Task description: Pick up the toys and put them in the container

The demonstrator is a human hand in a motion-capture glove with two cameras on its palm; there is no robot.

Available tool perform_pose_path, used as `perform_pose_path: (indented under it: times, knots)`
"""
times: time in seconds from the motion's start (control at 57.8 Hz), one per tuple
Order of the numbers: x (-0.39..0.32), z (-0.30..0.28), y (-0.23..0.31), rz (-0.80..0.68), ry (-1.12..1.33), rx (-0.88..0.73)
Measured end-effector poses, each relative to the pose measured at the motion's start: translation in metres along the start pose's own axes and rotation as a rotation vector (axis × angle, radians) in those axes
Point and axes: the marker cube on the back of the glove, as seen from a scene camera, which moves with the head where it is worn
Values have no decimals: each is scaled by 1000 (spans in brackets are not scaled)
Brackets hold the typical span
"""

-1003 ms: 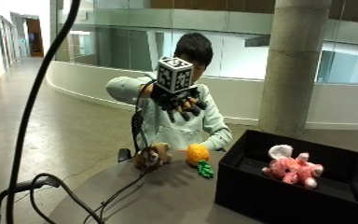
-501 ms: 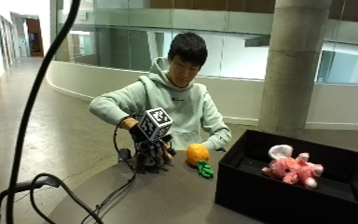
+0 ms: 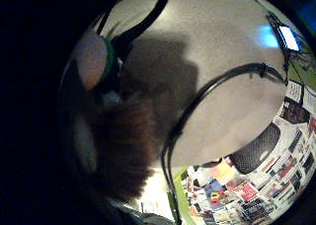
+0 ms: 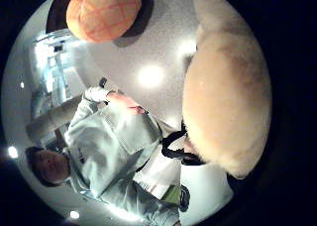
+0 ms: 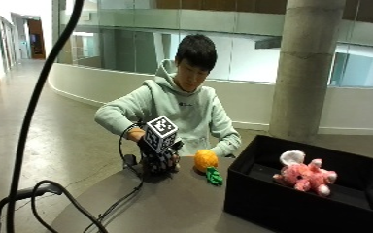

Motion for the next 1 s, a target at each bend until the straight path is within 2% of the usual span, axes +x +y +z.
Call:
perform_pose_path:
  times: [0.156, 0.813, 0.934, 1.003]
  knots:
    - [2, -7, -6, 13, -63, 6]
    - [-13, -27, 11, 11, 73, 60]
    - [-6, -12, 9, 48, 89, -21]
    - [-5, 3, 4, 49, 97, -5]
